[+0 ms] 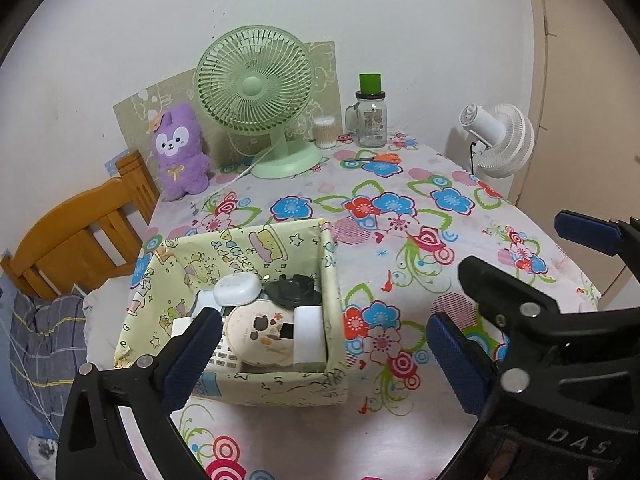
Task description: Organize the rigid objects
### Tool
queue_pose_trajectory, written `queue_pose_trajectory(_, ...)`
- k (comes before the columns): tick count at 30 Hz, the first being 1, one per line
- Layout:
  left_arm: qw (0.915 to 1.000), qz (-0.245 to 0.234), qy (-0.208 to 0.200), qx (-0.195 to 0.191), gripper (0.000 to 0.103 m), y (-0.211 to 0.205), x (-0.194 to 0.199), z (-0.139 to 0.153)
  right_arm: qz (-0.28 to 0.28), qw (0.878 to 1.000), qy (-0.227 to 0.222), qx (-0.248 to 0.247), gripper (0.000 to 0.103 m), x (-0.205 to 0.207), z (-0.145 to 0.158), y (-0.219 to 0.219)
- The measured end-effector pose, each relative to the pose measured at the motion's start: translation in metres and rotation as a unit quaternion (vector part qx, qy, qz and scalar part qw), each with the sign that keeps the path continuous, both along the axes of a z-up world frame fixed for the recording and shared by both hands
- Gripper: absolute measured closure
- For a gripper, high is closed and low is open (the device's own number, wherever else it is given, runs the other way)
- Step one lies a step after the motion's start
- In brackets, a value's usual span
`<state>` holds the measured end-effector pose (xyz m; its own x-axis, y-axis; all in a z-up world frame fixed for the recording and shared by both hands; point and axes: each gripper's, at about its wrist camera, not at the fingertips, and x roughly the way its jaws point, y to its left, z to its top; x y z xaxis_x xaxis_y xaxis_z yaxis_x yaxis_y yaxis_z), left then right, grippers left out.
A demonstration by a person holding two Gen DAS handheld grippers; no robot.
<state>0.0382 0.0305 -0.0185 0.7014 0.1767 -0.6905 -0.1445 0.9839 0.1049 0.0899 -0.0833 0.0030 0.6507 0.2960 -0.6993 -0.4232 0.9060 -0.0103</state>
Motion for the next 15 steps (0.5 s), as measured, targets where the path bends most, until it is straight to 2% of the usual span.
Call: queue_pose_trajectory(15,0.9993,-0.001,-0.031,-0.019,0.0,-0.013,-0.019,0.017,-0.053,0.998,-0.021,0.019,0.006,-0.008,0.011,-0.05)
